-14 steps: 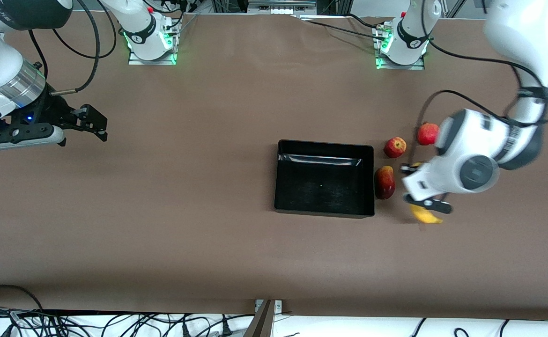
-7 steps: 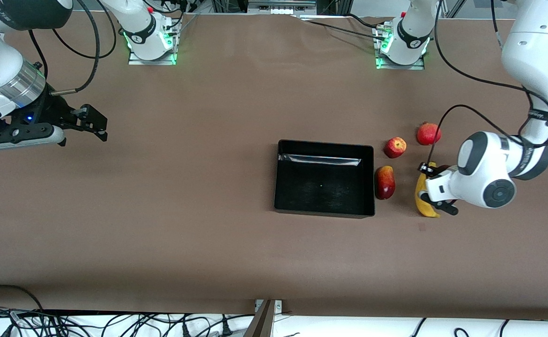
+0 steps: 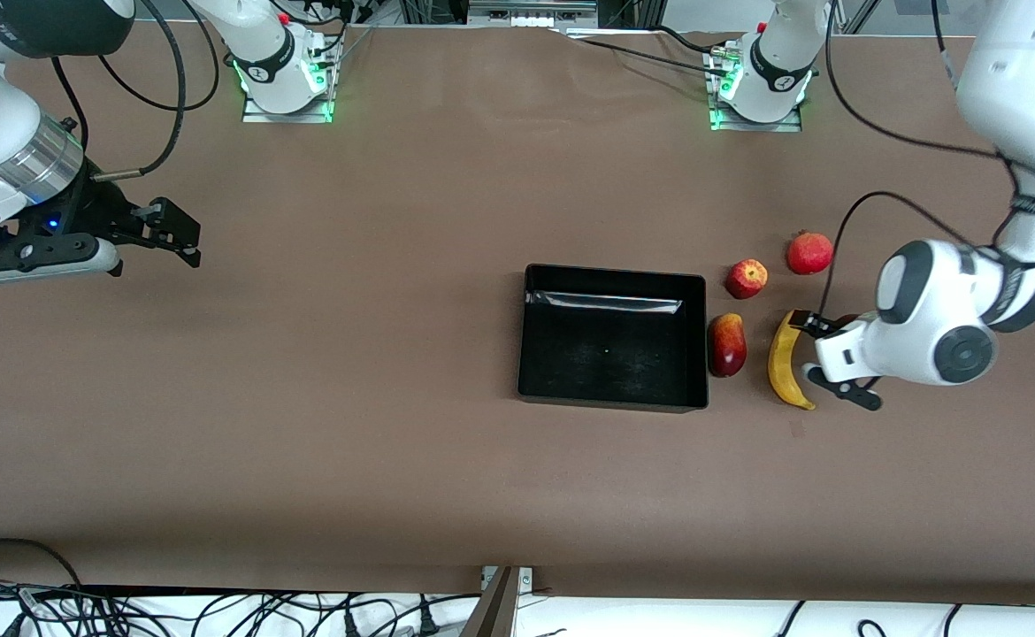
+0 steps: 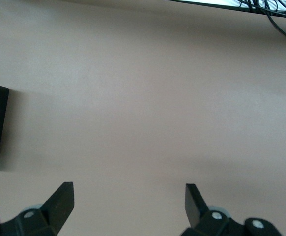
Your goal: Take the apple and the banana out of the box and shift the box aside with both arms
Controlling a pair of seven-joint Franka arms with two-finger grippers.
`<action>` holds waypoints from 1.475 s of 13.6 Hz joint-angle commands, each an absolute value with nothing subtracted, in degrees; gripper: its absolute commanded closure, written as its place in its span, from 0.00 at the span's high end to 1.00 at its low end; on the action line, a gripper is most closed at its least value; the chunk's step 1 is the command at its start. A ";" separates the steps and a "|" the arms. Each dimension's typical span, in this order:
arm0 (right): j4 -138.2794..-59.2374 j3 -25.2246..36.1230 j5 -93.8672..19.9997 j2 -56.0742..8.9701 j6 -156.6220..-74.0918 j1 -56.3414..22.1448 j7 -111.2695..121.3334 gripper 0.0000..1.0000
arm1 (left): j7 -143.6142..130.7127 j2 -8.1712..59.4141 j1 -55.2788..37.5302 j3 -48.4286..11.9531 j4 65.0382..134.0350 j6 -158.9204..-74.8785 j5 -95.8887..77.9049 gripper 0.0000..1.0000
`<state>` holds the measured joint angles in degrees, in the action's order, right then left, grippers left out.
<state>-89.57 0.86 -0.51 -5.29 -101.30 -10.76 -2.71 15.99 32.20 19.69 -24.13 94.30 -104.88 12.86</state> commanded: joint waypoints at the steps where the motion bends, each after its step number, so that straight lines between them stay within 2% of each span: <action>1: -89.30 1.14 -0.35 -5.19 -100.64 -11.07 -3.25 1.00 | 16.00 26.81 19.16 -27.23 87.93 -94.79 13.01 1.00; 3: -89.30 1.14 -0.35 -5.19 -100.63 -11.07 -3.25 1.00 | 15.65 26.37 18.99 -28.39 80.72 -85.91 12.83 1.00; 5: -89.30 1.14 -0.35 -5.19 -100.63 -10.99 -3.16 1.00 | 13.46 25.67 19.07 -29.35 76.05 -81.76 12.74 1.00; 8: -89.30 1.23 -0.35 -5.19 -100.02 -10.99 -3.25 1.00 | 6.00 20.86 18.64 -29.36 75.23 -79.98 11.35 1.00; 9: -89.30 1.23 -0.35 -5.19 -100.02 -10.90 -3.25 1.00 | 3.02 18.39 16.28 -27.79 75.84 -79.46 8.73 1.00; 11: -89.30 1.23 -0.35 -5.19 -100.02 -10.90 -3.25 1.00 | -3.83 12.25 5.42 -12.91 77.68 -79.98 4.68 1.00; 12: -89.30 1.23 -0.35 -5.19 -100.02 -10.90 -3.25 1.00 | -4.91 10.13 2.40 -8.05 78.57 -80.76 1.61 1.00; 14: -89.30 1.23 -0.35 -5.19 -100.02 -10.90 -3.25 1.00 | -4.48 3.20 -1.65 -0.12 86.96 -89.33 0.00 1.00; 15: -89.30 1.23 -0.35 -5.19 -100.02 -10.90 -3.25 1.00 | -4.48 0.29 -1.93 1.04 92.06 -95.30 0.00 1.00; 16: -89.30 1.23 -0.35 -5.19 -100.11 -10.90 -3.25 1.00 | -4.31 0.18 -1.41 0.97 92.98 -96.14 0.00 1.00; 18: -89.30 1.23 -0.35 -5.19 -100.11 -10.90 -3.25 1.00 | -2.47 0.96 -1.23 0.97 90.80 -90.81 0.09 1.00; 20: -89.30 1.23 -0.35 -5.19 -99.93 -10.90 -3.25 1.00 | -1.85 0.88 -1.14 0.70 90.70 -90.62 0.09 1.00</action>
<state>-89.58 1.07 -0.51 -5.30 -100.60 -10.74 -2.71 -3.14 1.95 -0.76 0.62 89.86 -91.18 1.17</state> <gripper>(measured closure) 0.000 0.000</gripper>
